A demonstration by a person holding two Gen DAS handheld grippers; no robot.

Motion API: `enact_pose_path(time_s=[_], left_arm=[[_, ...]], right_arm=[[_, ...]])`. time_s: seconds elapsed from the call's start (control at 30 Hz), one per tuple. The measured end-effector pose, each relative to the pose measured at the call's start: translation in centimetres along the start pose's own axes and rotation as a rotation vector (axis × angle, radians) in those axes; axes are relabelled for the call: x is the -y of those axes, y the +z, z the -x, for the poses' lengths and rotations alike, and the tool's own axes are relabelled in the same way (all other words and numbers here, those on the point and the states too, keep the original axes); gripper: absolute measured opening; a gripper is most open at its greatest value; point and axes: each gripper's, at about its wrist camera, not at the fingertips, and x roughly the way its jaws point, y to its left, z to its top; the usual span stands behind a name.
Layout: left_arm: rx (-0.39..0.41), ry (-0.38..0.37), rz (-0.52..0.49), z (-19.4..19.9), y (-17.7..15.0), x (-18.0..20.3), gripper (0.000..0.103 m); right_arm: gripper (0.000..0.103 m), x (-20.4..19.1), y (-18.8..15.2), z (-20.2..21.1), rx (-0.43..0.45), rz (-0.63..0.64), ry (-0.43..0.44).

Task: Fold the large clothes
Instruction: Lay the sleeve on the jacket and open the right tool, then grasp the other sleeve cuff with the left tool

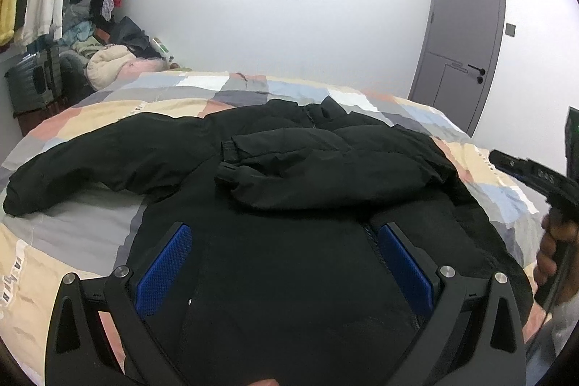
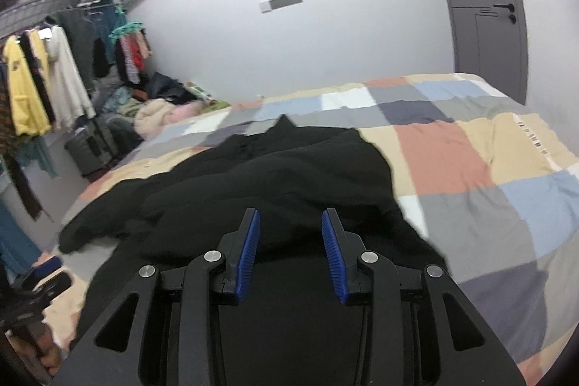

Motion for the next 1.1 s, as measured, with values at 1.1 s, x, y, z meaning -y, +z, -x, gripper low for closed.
enact_pose_path(time_s=[1.1], left_arm=[[0.138,0.191,0.373,1.6,8.0,-19.9,0.103]], right_arm=[[0.037,-9.0,-5.9,6.3,0.032,0.082,0.057]])
